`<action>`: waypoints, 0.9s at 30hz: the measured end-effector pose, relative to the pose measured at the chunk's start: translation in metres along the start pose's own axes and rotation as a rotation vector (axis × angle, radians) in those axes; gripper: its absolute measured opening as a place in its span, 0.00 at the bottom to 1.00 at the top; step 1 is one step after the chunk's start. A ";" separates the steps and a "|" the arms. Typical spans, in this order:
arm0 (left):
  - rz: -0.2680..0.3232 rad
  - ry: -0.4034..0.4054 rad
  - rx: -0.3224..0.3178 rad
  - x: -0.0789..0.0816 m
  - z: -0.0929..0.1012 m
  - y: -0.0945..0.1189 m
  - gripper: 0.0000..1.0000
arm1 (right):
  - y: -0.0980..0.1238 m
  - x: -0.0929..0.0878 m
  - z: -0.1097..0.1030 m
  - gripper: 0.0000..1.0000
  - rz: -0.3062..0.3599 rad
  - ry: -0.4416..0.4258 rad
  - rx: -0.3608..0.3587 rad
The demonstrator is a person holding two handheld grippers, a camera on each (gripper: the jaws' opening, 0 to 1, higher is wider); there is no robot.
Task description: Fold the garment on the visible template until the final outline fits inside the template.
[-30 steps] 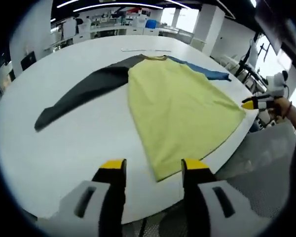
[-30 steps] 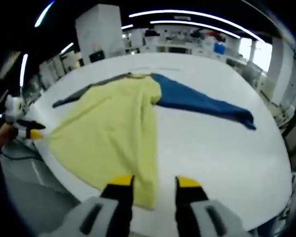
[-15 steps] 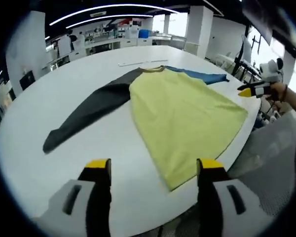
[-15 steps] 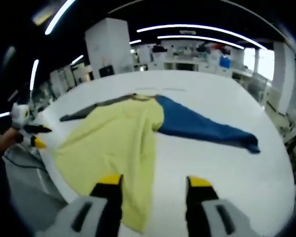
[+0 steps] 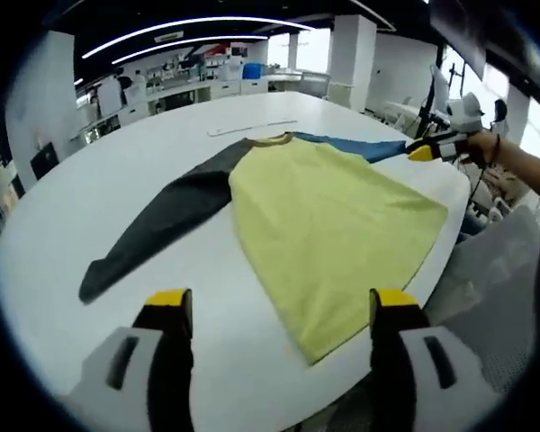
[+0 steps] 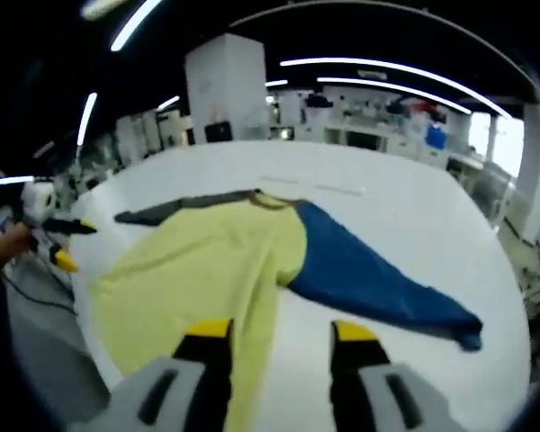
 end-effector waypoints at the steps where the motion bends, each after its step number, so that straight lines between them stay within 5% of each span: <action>1: 0.011 0.001 -0.004 0.001 -0.001 0.000 0.79 | -0.003 0.002 0.000 0.36 0.003 0.004 0.006; 9: 0.016 -0.008 -0.008 0.007 0.000 0.000 0.85 | -0.040 0.014 -0.008 0.26 0.019 0.078 0.050; 17: 0.036 -0.002 -0.002 0.015 0.003 0.000 0.91 | -0.078 -0.002 -0.008 0.16 -0.042 0.178 0.043; 27: 0.021 0.017 0.016 0.014 0.005 -0.001 0.90 | -0.093 0.002 -0.012 0.11 -0.039 0.206 0.054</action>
Point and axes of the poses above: the point that each gripper's makers call its tool centre point, and the gripper's own axes: y roughly backward along the fingers, z roughly to its right, x roughly out of its top, the point moved 2 cm from there along y, roughly backward along the fingers, and after that the axes turned 15 degrees about -x, right-handed, at the moved point
